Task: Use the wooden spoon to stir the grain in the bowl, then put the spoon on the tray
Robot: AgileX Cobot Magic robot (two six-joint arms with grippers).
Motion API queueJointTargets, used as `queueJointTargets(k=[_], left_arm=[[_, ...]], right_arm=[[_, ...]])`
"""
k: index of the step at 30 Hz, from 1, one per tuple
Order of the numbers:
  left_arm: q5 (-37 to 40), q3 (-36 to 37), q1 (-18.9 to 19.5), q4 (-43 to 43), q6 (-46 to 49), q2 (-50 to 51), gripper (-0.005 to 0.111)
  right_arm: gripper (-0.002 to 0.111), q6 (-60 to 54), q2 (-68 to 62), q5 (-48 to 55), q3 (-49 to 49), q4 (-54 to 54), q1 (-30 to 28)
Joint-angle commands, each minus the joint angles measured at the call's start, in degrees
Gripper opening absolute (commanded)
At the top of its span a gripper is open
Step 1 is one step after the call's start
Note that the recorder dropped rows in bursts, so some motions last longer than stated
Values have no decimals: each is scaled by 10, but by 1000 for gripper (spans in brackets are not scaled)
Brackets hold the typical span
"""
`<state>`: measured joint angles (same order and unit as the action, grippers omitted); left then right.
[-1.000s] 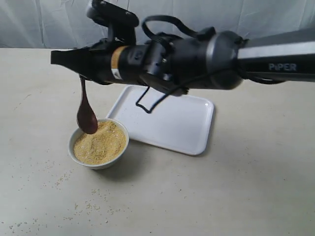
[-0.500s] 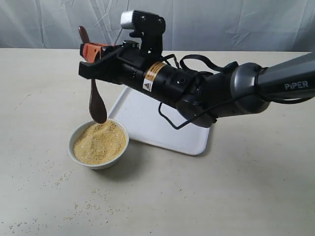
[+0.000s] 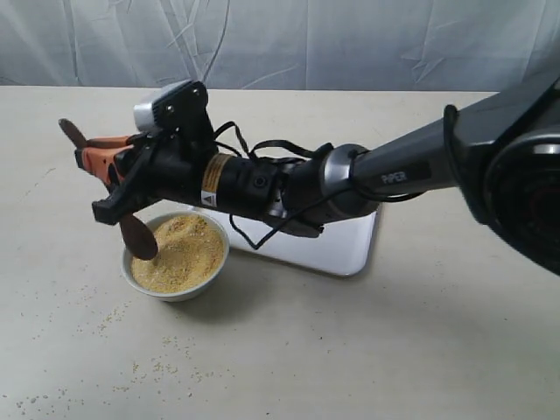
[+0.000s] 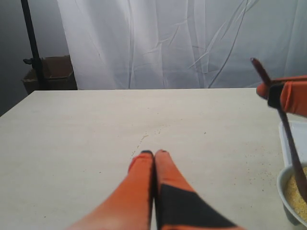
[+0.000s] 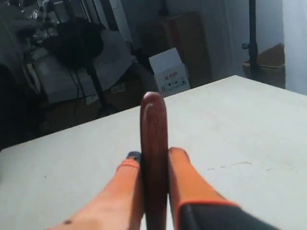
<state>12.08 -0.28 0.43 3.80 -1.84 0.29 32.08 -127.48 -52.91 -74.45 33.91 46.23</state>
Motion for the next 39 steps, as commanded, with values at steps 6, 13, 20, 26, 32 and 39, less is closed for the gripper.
queueJointTargets(k=[6, 13, 20, 26, 32, 39], left_arm=[[-3, 3, 0, 0, -1, -3, 0], [-3, 3, 0, 0, -1, -3, 0], [-3, 3, 0, 0, -1, -3, 0], [-3, 3, 0, 0, -1, -3, 0], [-3, 3, 0, 0, -1, -3, 0], [-3, 3, 0, 0, -1, -3, 0]], right_arm=[[-1, -10, -15, 66, -7, 56, 5], [-1, -10, 48, 66, -7, 2, 5], [-1, -37, -11, 50, -8, -48, 5], [-1, -37, -43, 48, -7, -42, 5], [-1, -14, -17, 42, -7, -10, 5], [-1, -15, 30, 32, -11, -15, 5]])
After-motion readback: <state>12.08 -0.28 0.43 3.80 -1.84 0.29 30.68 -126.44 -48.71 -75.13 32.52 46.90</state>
